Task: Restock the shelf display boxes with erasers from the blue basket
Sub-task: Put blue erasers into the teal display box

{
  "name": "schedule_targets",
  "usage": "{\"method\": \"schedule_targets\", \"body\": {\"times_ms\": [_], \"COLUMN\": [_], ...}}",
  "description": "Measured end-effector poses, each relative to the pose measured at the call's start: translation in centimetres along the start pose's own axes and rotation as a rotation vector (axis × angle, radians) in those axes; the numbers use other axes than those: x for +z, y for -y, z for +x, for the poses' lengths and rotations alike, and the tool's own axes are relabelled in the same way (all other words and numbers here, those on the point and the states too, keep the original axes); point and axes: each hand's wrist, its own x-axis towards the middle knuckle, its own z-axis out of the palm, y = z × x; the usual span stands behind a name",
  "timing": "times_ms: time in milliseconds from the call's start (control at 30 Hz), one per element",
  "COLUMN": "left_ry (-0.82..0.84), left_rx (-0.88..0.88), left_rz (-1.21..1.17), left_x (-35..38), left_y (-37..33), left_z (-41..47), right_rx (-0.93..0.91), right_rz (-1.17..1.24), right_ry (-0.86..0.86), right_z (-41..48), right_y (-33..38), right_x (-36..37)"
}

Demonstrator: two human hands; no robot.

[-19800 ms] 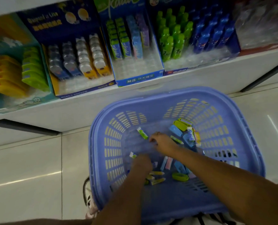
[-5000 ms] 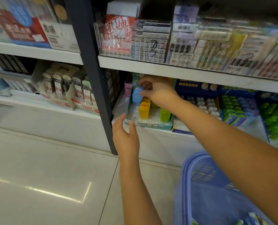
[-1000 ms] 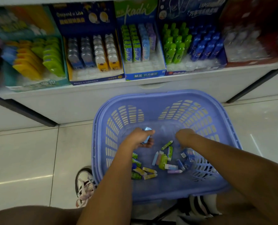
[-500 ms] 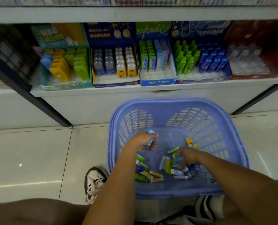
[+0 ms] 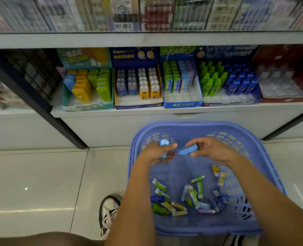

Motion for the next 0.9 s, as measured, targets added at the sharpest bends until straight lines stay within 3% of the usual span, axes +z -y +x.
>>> {"method": "schedule_targets", "body": {"times_ms": [167,333,533,800,900], "left_ry": [0.029,-0.173,-0.464,-0.838,-0.924], "left_rx": [0.215,0.57,0.803,0.78,0.713], "left_rz": [-0.139,-0.157,-0.191,-0.476,-0.576], "left_x": [-2.3,-5.4,-9.3,-15.8,-17.3], "left_y": [-3.8,-7.2,-8.9,-8.1,-6.8], "left_z": [-2.3,-4.9,-7.2,-7.4,-7.3], "right_rx": [-0.214,-0.386,-0.493,-0.585,-0.664], "right_rz": [-0.095,-0.01,0.063,-0.04,-0.249], "right_ry": [0.052,-0.146,-0.143,-0.131,-0.16], "right_z": [0.0,1.3,4.4,11.4,13.9], "right_y": [8.8,13.8,19.2,25.7,26.7], "right_x": [2.5,5.9,11.3,18.8,21.3]}}
